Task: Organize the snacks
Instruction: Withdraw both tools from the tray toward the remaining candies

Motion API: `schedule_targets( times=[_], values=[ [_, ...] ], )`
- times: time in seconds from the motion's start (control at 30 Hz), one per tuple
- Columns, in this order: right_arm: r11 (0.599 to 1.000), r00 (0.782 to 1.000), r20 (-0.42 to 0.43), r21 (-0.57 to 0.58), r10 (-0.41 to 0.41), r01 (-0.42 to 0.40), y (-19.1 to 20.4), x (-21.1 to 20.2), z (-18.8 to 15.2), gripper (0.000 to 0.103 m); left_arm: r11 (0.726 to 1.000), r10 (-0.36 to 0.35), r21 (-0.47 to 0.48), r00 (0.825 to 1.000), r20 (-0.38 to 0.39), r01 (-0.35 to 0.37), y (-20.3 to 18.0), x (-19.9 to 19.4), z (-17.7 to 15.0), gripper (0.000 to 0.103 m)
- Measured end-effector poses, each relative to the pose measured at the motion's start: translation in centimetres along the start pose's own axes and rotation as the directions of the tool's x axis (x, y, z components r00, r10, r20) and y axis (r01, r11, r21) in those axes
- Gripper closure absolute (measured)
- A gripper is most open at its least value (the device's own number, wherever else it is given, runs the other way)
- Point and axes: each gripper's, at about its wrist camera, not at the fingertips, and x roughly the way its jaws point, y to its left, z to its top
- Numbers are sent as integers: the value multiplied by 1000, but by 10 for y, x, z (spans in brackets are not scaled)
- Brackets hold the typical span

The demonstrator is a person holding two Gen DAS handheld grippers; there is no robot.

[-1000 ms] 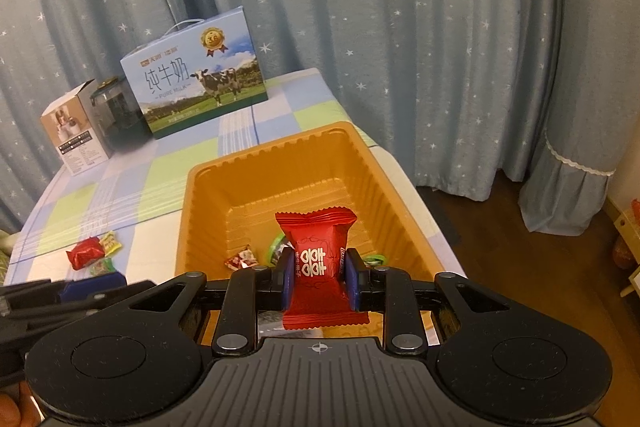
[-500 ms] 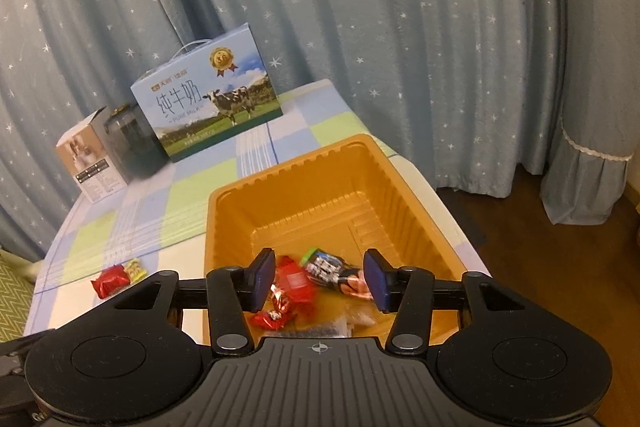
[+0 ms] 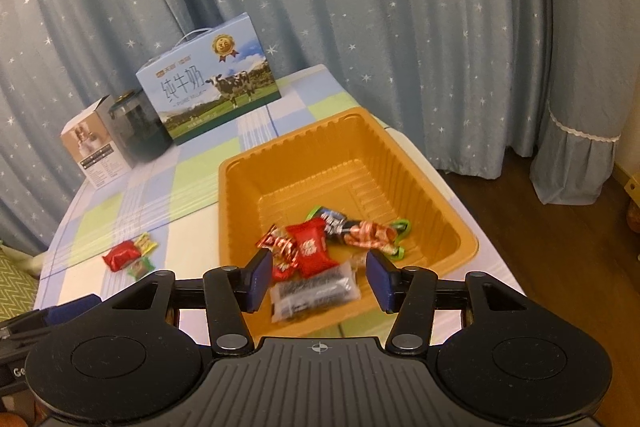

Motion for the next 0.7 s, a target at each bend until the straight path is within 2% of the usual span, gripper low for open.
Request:
schedule_targets(
  times=[0.43,0.7],
  values=[
    [998,1000,-14,-54,17,-18,37,-28,-29,40,998,47,-41,998,34,-45,30,-48,-10,16],
    [995,999,-31,-93,37,-40,63,-29,-40,34,995,87,-54,995,44,-84,53,-69,-17,14]
  ],
)
